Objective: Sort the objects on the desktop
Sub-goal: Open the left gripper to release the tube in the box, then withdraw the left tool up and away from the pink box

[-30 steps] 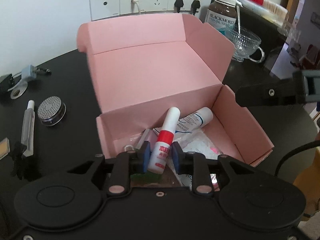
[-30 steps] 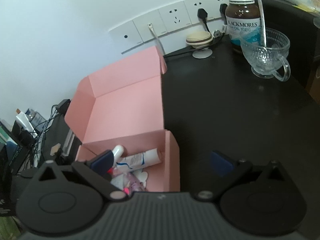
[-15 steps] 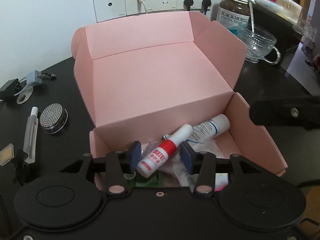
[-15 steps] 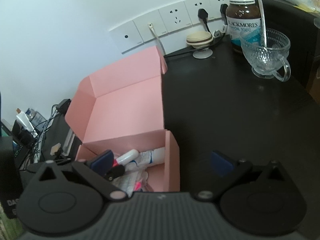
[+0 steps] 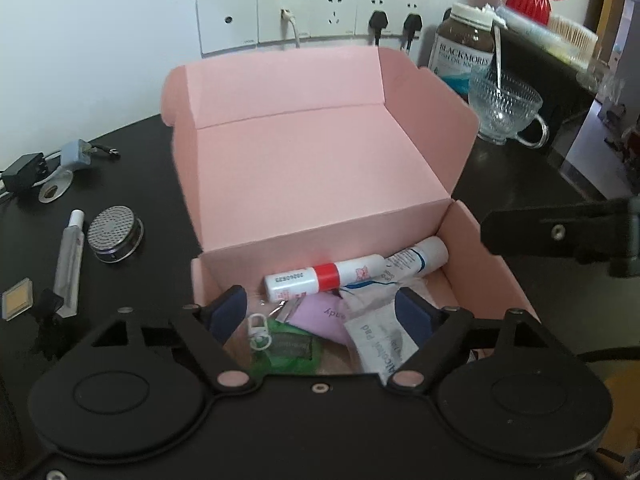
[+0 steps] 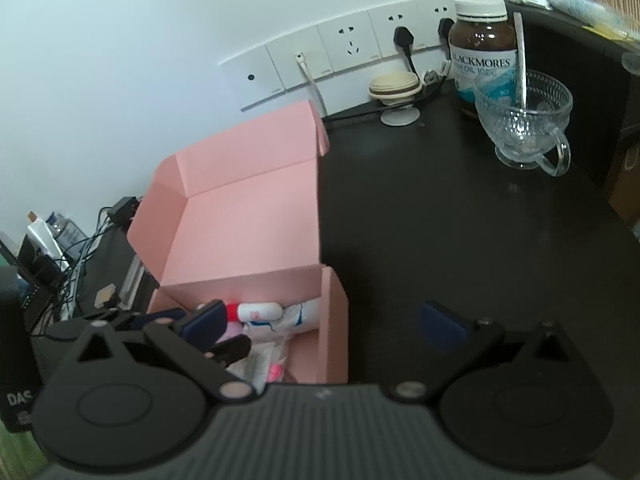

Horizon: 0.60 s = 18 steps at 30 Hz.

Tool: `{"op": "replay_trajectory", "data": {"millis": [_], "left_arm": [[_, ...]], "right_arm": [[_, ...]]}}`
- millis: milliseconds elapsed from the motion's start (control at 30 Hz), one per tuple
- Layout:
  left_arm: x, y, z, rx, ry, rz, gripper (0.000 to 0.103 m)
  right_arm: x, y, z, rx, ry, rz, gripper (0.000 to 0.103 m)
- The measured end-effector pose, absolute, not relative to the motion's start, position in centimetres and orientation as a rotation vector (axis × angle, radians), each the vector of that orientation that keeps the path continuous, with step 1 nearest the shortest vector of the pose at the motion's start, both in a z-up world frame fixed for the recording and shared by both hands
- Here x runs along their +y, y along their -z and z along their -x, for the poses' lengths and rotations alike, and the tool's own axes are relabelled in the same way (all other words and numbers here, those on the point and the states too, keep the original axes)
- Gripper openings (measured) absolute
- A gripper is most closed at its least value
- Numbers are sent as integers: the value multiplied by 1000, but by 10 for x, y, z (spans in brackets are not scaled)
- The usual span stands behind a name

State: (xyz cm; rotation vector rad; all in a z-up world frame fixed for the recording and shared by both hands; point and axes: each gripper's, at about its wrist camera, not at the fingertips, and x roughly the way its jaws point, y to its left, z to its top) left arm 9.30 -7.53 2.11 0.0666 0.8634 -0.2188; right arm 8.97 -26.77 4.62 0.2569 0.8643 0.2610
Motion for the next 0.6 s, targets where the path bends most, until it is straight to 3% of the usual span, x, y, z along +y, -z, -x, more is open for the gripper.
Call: {"op": "replay_trajectory", "data": {"millis": [600], "left_arm": [[8,-26,-20,793,162,92,95]], "right_arm": [[-211,-60,-75,858,-345,-176,102]]}}
